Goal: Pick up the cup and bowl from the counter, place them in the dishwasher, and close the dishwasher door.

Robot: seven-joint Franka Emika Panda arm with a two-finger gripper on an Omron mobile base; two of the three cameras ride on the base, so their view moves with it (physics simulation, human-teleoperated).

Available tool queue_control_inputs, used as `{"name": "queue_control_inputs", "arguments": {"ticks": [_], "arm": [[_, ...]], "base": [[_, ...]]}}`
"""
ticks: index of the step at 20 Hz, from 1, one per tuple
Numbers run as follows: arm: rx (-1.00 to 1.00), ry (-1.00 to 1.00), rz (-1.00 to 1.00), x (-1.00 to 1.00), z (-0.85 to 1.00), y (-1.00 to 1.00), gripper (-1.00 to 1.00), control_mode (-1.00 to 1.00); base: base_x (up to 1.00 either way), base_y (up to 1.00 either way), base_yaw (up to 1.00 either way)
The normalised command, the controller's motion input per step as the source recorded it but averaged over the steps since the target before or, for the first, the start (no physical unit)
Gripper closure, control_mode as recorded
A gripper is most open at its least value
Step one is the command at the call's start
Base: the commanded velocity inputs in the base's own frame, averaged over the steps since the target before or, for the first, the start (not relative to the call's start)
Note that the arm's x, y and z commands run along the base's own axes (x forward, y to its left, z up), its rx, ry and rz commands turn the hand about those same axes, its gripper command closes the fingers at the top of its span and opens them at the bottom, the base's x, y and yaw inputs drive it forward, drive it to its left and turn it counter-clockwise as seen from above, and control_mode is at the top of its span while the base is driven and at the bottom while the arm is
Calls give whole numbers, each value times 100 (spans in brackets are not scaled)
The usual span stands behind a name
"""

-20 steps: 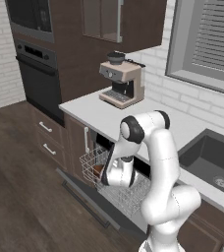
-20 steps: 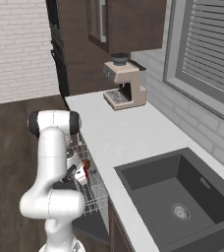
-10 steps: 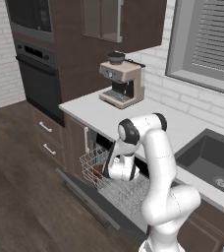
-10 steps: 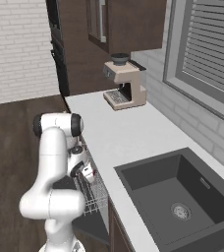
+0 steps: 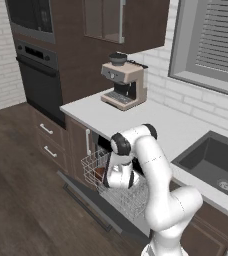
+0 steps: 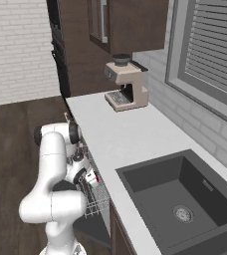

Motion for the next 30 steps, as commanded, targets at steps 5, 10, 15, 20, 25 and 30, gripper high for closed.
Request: {"name": "queue_control_inputs", "arguments": {"ticks": [5,10,15,20,25,30], "arm": [[-5,8,0,32,-35,12,100,-100],[-3,11,0,19,-27,13,100,-100],[-1,12,0,4,-22,19,100,-100],[0,8,0,0,-17,34,-100,-100],[0,0,0,0,18,3,-100,-100],[0,0,0,-13,35,0,-100,-100]], "base": [[0,0,0],[0,0,0],[0,0,0],[0,0,0],[0,0,0],[0,0,0]]}}
